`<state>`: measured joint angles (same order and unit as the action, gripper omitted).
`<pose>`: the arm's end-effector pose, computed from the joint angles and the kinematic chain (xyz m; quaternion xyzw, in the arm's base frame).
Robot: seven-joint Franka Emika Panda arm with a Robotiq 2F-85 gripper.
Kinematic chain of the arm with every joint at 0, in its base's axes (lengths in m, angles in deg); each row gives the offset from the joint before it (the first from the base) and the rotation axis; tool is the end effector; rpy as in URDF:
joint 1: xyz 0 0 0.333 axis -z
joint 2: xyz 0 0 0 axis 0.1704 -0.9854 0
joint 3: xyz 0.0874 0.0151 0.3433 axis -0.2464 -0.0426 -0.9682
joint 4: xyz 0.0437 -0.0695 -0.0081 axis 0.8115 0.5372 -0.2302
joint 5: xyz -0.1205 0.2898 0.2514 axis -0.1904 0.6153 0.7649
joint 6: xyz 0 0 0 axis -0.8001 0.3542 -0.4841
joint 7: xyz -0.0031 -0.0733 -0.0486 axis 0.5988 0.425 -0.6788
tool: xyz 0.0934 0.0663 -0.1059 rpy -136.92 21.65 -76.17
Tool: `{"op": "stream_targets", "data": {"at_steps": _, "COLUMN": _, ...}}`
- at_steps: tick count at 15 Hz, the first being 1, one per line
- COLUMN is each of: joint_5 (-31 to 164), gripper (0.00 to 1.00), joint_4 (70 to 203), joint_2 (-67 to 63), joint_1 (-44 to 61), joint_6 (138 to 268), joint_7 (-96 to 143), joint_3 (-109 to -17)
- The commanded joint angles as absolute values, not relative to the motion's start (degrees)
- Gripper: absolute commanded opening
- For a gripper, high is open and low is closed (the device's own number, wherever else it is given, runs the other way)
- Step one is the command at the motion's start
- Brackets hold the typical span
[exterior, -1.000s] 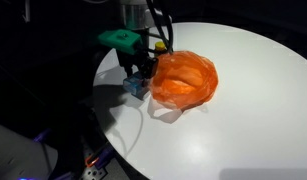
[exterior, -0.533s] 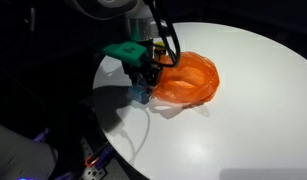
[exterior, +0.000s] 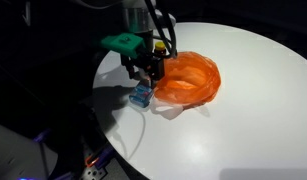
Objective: Take the box out of the plastic bag
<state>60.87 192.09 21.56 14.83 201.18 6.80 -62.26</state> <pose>0.4083 -0.0777 0.2741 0.9936 0.0746 -0.0775 0.0334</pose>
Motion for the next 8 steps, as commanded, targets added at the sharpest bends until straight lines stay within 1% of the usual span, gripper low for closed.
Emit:
{"op": "stream_targets", "data": {"at_steps": 1, "joint_5": 60.19, "gripper": 0.99, "joint_4": 191.13, "joint_2": 25.98, "joint_1": 14.89, "joint_6": 195.34, "joint_7": 10.41, "joint_3": -62.55}}
{"op": "stream_targets", "data": {"at_steps": 5, "joint_5": 61.66, "gripper": 1.00, "joint_4": 188.77, "joint_2": 28.74, "joint_1": 14.73, "joint_6": 188.71, "joint_7": 11.23, "joint_3": -62.39}}
{"op": "stream_targets", "data": {"at_steps": 8, "joint_5": 61.95, "gripper": 1.00, "joint_4": 187.41, "joint_2": 29.93, "joint_1": 14.71, "joint_6": 186.04, "joint_7": 11.39, "joint_3": -62.26}}
